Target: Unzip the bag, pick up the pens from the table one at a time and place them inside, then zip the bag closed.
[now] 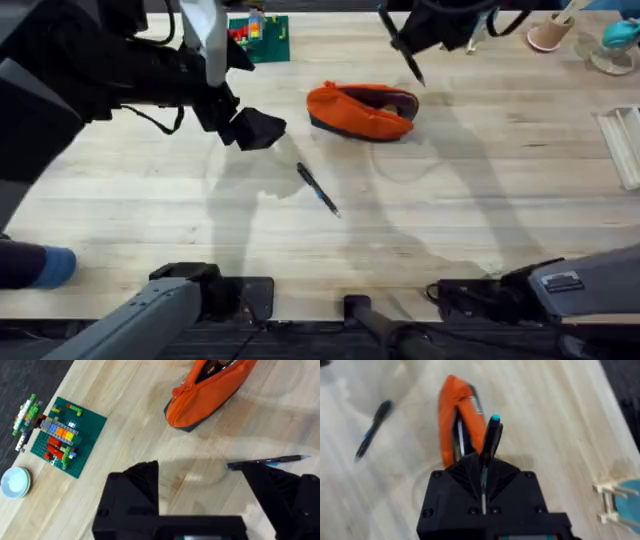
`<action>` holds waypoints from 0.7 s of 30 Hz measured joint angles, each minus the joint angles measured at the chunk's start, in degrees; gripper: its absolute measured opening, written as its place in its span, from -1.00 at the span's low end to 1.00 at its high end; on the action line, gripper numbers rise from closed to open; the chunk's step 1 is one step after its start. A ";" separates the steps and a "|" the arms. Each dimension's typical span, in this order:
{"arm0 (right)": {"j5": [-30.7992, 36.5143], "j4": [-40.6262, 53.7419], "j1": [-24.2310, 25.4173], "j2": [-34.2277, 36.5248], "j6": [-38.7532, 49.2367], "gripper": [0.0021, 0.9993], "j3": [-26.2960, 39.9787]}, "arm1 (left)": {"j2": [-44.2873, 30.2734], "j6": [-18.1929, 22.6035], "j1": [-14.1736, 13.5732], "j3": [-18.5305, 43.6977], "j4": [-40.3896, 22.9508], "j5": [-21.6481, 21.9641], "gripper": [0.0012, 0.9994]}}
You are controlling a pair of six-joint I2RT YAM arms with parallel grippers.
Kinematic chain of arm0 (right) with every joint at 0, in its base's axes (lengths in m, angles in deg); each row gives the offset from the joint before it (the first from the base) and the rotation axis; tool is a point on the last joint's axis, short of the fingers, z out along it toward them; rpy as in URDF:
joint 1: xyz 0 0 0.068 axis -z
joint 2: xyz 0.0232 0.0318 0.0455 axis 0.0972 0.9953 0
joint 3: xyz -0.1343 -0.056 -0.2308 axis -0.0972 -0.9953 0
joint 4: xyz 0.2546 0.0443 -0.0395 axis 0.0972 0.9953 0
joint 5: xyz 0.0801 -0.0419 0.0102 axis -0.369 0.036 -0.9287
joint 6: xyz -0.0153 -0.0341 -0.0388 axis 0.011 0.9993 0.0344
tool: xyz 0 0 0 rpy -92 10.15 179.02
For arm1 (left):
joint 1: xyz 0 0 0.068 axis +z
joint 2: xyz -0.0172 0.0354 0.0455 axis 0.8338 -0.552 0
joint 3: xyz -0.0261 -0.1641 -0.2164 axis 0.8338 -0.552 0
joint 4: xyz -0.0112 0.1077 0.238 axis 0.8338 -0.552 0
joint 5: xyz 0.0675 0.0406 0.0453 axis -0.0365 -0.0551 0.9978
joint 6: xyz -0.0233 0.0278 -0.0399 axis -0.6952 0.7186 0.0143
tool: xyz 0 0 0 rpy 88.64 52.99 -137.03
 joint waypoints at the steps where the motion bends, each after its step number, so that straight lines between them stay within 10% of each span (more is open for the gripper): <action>1: -0.52 1.31 0.00 0.00 1.22 -0.94 0.00 | 0.00 0.00 0.00 0.00 0.00 0.00 0.99; 21: -4.80 6.95 -0.09 3.74 15.70 -0.94 0.07 | 0.00 0.02 0.00 0.00 0.00 0.00 0.99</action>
